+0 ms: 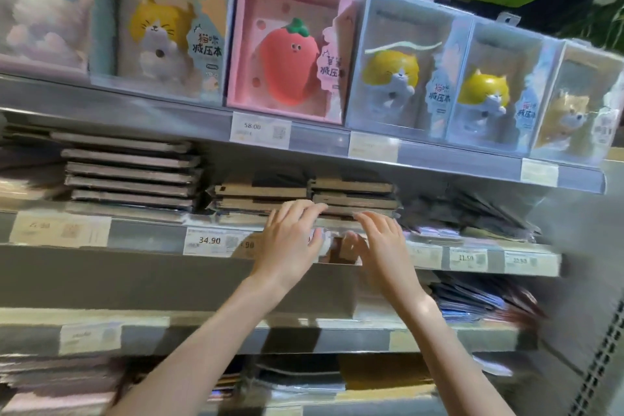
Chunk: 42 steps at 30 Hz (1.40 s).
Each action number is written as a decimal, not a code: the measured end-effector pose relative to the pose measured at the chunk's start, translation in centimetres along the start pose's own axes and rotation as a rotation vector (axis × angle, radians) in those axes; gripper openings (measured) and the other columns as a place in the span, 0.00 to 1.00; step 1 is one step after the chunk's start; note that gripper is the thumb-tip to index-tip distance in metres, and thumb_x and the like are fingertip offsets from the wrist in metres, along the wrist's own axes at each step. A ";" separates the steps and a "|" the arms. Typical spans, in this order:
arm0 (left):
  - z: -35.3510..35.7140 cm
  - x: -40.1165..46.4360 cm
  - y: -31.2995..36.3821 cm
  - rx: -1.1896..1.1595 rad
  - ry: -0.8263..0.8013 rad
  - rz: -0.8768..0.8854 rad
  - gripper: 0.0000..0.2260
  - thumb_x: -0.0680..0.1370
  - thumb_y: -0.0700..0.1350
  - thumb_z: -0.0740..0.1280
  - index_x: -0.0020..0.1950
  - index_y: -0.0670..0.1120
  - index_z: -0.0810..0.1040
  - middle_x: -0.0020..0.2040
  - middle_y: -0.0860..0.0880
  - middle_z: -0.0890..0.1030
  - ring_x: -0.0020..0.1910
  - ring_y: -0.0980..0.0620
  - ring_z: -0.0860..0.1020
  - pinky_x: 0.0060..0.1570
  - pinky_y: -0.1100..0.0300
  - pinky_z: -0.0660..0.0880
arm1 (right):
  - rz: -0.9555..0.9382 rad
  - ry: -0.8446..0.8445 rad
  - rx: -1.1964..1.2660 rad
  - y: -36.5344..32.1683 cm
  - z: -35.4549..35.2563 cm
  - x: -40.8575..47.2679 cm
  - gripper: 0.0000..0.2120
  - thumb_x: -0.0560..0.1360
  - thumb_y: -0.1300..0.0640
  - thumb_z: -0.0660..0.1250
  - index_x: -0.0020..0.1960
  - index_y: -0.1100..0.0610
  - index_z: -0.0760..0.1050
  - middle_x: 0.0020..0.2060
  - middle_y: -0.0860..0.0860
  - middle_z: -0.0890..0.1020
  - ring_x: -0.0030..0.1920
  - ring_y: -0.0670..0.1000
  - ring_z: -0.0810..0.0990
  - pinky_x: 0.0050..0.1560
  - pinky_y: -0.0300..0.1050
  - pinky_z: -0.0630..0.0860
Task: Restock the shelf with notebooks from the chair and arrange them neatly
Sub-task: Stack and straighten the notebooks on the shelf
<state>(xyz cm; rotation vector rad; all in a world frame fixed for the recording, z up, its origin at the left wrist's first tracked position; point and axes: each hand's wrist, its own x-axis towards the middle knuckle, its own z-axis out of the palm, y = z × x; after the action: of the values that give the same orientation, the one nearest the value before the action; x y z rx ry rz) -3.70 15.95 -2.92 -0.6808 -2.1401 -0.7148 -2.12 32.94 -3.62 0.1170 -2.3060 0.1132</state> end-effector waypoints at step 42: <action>5.5 2.7 -0.7 0.515 0.082 0.007 0.28 0.72 0.70 0.50 0.41 0.50 0.79 0.33 0.51 0.80 0.43 0.48 0.75 0.47 0.51 0.58 | -0.134 -0.145 -0.035 7.3 1.5 2.5 0.41 0.66 0.24 0.39 0.61 0.48 0.72 0.57 0.46 0.74 0.50 0.53 0.78 0.51 0.49 0.62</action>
<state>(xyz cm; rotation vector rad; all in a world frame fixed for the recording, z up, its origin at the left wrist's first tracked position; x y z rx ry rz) -8.39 19.84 -4.03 -0.3719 -2.1192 -0.1628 -5.79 39.92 -3.08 0.2688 -2.4355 -0.0049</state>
